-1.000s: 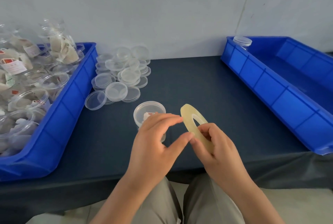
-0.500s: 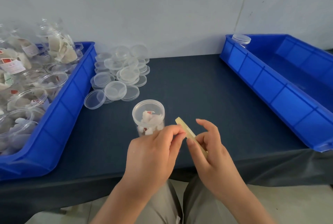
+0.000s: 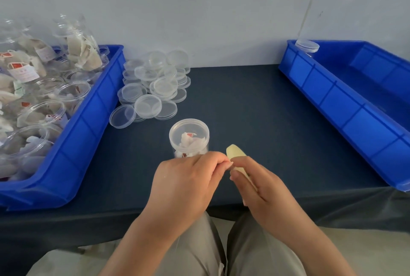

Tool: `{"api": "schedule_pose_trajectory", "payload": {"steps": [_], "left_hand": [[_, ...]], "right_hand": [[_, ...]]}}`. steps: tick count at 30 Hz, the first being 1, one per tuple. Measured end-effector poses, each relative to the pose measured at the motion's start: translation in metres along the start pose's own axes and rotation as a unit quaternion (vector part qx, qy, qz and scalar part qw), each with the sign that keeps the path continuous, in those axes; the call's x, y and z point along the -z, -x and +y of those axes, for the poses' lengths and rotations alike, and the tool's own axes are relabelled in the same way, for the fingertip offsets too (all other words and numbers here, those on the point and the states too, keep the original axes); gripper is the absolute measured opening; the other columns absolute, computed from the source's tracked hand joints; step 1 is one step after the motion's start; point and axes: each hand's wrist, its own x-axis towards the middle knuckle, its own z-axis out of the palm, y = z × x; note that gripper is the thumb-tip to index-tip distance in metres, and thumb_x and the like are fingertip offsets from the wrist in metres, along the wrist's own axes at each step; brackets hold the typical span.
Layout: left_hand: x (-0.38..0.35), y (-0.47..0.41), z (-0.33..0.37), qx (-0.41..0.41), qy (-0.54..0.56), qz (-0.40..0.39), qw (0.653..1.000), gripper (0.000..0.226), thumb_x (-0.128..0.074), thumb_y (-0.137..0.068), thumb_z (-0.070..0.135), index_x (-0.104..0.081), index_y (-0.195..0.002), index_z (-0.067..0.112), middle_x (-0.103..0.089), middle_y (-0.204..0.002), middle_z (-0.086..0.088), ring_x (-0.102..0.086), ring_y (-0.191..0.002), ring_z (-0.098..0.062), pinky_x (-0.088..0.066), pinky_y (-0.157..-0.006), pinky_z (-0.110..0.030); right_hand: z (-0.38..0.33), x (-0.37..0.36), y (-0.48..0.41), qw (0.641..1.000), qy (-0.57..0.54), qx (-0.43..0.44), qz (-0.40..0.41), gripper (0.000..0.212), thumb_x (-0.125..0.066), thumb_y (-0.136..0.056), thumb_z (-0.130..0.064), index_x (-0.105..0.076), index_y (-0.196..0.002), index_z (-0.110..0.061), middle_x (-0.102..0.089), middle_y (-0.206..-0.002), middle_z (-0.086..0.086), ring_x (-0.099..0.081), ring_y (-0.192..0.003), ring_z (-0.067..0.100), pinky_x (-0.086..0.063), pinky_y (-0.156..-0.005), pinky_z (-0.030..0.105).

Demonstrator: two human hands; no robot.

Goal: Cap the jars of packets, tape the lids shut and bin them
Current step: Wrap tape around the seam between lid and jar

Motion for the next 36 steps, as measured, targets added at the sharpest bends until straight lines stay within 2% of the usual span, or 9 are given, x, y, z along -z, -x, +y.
{"api": "schedule_pose_trajectory", "payload": {"steps": [3, 6, 10, 13, 19, 24, 29, 33, 36], "left_hand": [[-0.007, 0.007, -0.005, 0.012, 0.024, 0.064, 0.998, 0.026, -0.060, -0.107, 0.036, -0.080, -0.098, 0.023, -0.072, -0.074, 0.013, -0.061, -0.057, -0.009, -0.051, -0.050, -0.034], [-0.019, 0.018, -0.021, 0.094, 0.088, 0.174, 0.976, 0.019, -0.070, -0.103, 0.031, -0.075, -0.115, 0.018, -0.074, -0.109, 0.011, -0.070, -0.095, -0.010, -0.056, -0.082, -0.028], [-0.044, 0.022, -0.040, 0.365, 0.215, 0.082, 0.902, 0.103, -0.088, -0.076, 0.059, -0.032, -0.158, 0.033, -0.040, -0.153, 0.022, -0.038, -0.144, 0.005, -0.036, -0.111, -0.015], [-0.056, 0.016, -0.049, 0.379, 0.323, 0.022, 0.867, 0.105, -0.093, -0.070, 0.055, -0.031, -0.153, 0.043, -0.044, -0.137, 0.041, -0.044, -0.130, 0.020, -0.042, -0.096, 0.000], [-0.048, 0.010, -0.056, 0.351, 0.319, 0.009, 0.880, 0.061, -0.074, -0.075, 0.070, -0.051, -0.129, 0.057, -0.059, -0.128, 0.031, -0.057, -0.121, 0.010, -0.050, -0.085, -0.006], [-0.038, 0.007, -0.055, 0.360, 0.363, -0.039, 0.858, 0.077, -0.065, -0.081, 0.072, -0.032, -0.150, 0.060, -0.055, -0.124, 0.048, -0.057, -0.117, 0.019, -0.052, -0.082, -0.005], [-0.037, 0.010, -0.056, 0.356, 0.378, -0.058, 0.853, 0.073, -0.063, -0.080, 0.070, -0.037, -0.147, 0.055, -0.061, -0.133, 0.027, -0.065, -0.121, -0.003, -0.059, -0.098, -0.030], [-0.036, 0.007, -0.050, 0.338, 0.344, -0.041, 0.875, 0.074, -0.071, -0.076, 0.074, -0.039, -0.139, 0.055, -0.060, -0.121, 0.040, -0.064, -0.112, 0.009, -0.055, -0.078, -0.008], [-0.037, 0.006, -0.048, 0.332, 0.327, -0.023, 0.885, 0.081, -0.077, -0.068, 0.083, -0.042, -0.134, 0.054, -0.065, -0.116, 0.030, -0.069, -0.103, 0.002, -0.058, -0.075, -0.014]], "right_hand": [[-0.001, 0.001, -0.003, 0.999, 0.011, 0.006, 0.041, 0.018, -0.042, -0.107, -0.051, -0.060, -0.107, -0.045, -0.061, -0.092, -0.016, -0.061, -0.086, 0.018, -0.048, -0.069, 0.020], [0.002, 0.003, -0.010, 0.998, 0.030, -0.003, 0.060, 0.016, -0.045, -0.109, -0.046, -0.060, -0.104, -0.041, -0.064, -0.098, -0.014, -0.063, -0.088, 0.017, -0.049, -0.069, 0.022], [0.000, 0.003, -0.020, 0.995, 0.068, 0.001, 0.075, 0.016, -0.046, -0.110, -0.046, -0.060, -0.104, -0.043, -0.064, -0.100, -0.015, -0.063, -0.093, 0.014, -0.050, -0.069, 0.019], [-0.004, 0.001, -0.028, 0.994, 0.081, 0.008, 0.069, 0.017, -0.045, -0.109, -0.049, -0.059, -0.103, -0.042, -0.066, -0.098, -0.021, -0.064, -0.092, 0.011, -0.048, -0.067, 0.018], [-0.010, 0.010, -0.042, 0.992, 0.122, 0.010, 0.023, 0.018, -0.045, -0.108, -0.049, -0.056, -0.097, -0.041, -0.060, -0.088, -0.029, -0.061, -0.081, 0.000, -0.045, -0.064, 0.011], [-0.012, 0.014, -0.052, 0.992, 0.123, -0.012, -0.031, 0.020, -0.045, -0.109, -0.050, -0.057, -0.097, -0.039, -0.061, -0.086, -0.027, -0.062, -0.080, -0.001, -0.044, -0.063, 0.010], [-0.013, 0.011, -0.057, 0.992, 0.113, -0.026, -0.059, 0.019, -0.043, -0.109, -0.053, -0.056, -0.097, -0.045, -0.062, -0.087, -0.030, -0.066, -0.086, -0.002, -0.044, -0.061, 0.009], [-0.012, 0.009, -0.059, 0.992, 0.111, -0.024, -0.056, 0.019, -0.044, -0.109, -0.052, -0.057, -0.098, -0.043, -0.063, -0.087, -0.024, -0.067, -0.083, 0.003, -0.048, -0.063, 0.018], [-0.011, 0.007, -0.060, 0.991, 0.120, -0.021, -0.050, 0.017, -0.047, -0.109, -0.048, -0.059, -0.100, -0.041, -0.062, -0.086, -0.023, -0.064, -0.080, 0.004, -0.048, -0.061, 0.018]]}}
